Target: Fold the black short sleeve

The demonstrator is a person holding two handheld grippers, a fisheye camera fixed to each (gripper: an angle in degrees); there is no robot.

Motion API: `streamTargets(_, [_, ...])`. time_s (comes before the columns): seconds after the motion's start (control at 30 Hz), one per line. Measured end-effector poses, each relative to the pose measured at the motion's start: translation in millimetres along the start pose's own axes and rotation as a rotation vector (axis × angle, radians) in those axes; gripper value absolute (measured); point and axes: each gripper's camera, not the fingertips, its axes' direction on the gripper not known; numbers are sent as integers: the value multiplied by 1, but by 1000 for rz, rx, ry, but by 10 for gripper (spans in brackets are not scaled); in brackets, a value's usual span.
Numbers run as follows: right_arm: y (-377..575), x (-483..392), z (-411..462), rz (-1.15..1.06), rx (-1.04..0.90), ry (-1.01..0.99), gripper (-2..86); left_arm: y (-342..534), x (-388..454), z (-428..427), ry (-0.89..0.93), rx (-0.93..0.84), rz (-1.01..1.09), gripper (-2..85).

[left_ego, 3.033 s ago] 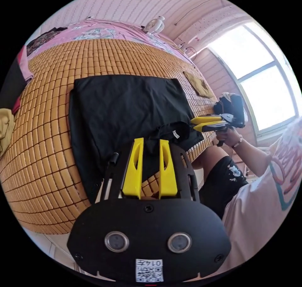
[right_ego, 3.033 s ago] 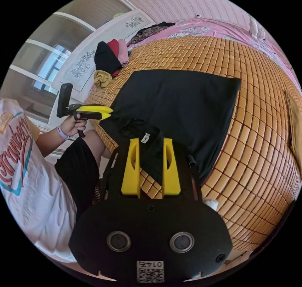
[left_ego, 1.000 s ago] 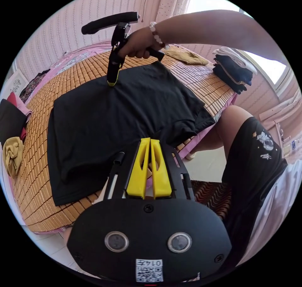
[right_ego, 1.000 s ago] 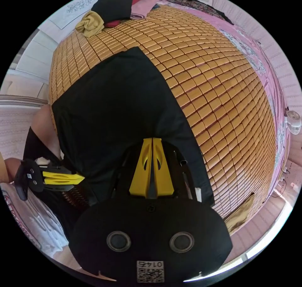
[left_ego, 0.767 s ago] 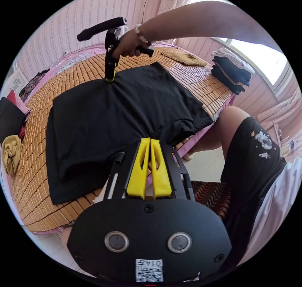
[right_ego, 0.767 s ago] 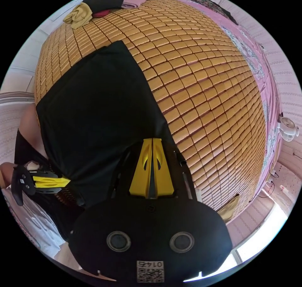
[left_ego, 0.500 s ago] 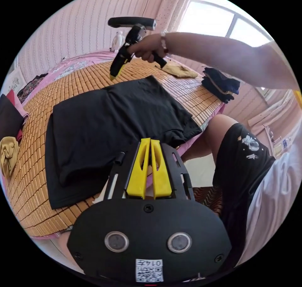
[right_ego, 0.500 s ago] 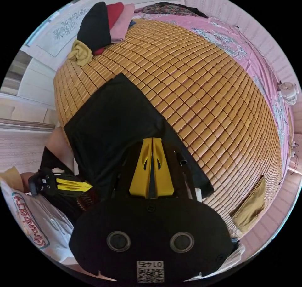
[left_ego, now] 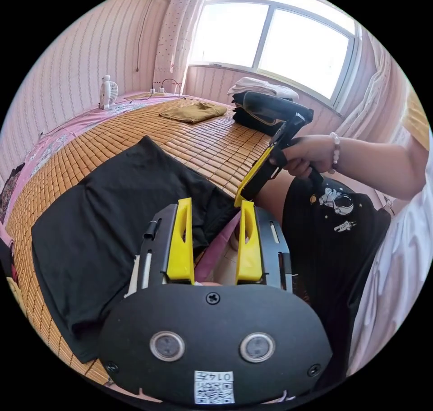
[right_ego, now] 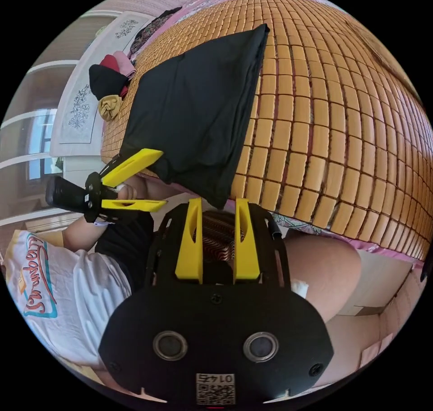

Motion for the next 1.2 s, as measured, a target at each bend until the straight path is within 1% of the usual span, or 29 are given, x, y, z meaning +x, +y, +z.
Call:
streamTargets(0.03, [2, 5, -2, 3, 8, -18, 50, -4, 1, 8, 2, -30, 22, 162])
streamTargets(0.1, [8, 10, -8, -22, 36, -55, 30, -9, 1, 19, 13, -73, 45, 173])
streamTargets(0.17, [15, 14, -15, -45, 75, -90, 21, -17, -1, 34, 17, -110, 57, 180])
streamTargets(0.23, [25, 21, -24, -52, 145, -186, 18, -24, -3, 41, 11, -113, 47, 174])
streamTargets(0.27, [28, 23, -26, -53, 172, -231, 18, -27, -4, 45, 10, -111, 36, 159])
streamTargets(0.3, [34, 28, -29, -57, 228, -341, 19, -28, -5, 47, 14, -115, 32, 147])
streamTargets(0.33, [40, 32, -30, -54, 284, -431, 22, -30, -7, 50, -4, -129, 11, 106])
streamTargets(0.37, [43, 33, -31, -48, 310, -438, 26, -30, -10, 50, -52, -150, -17, 49])
streamTargets(0.4, [49, 36, -34, -56, 355, -402, 33, -30, -12, 49, -78, -164, -37, 37])
streamTargets(0.43, [56, 42, -38, -40, 407, -351, 54, -29, -15, 49, -40, -189, -46, 11])
streamTargets(0.5, [62, 58, -43, 18, 478, -310, 83, -25, -18, 43, 27, -187, -66, 1])
streamTargets(0.63, [58, 90, -42, 137, 617, -295, 123, -12, -5, 20, 83, -163, 29, -5])
streamTargets(0.67, [55, 90, -41, 142, 629, -278, 126, -8, -2, 13, 95, -160, 46, -6])
streamTargets(0.7, [48, 91, -37, 162, 631, -218, 133, -6, -1, 10, 100, -159, 52, -6])
streamTargets(0.73, [44, 95, -34, 213, 642, -163, 131, -2, 1, 3, 110, -156, 59, -7])
streamTargets(0.77, [43, 98, -33, 237, 655, -157, 131, 1, 2, -2, 118, -153, 59, -7])
streamTargets(0.83, [43, 111, -27, 289, 693, -229, 88, 5, 2, -10, 121, -146, 53, -7])
streamTargets(0.9, [46, 117, -23, 345, 671, -216, 42, 7, 1, -16, 118, -138, 45, -7])
streamTargets(1.0, [69, 122, -35, 318, 732, -274, 17, 6, -1, -25, 122, -95, 32, -8])
streamTargets(1.1, [107, 117, -70, 294, 824, -205, 10, 1, -4, -33, 182, 24, 18, -8])
streamTargets(1.2, [144, 105, -113, 242, 900, -112, 8, -7, -10, -38, 262, 135, -41, -8])
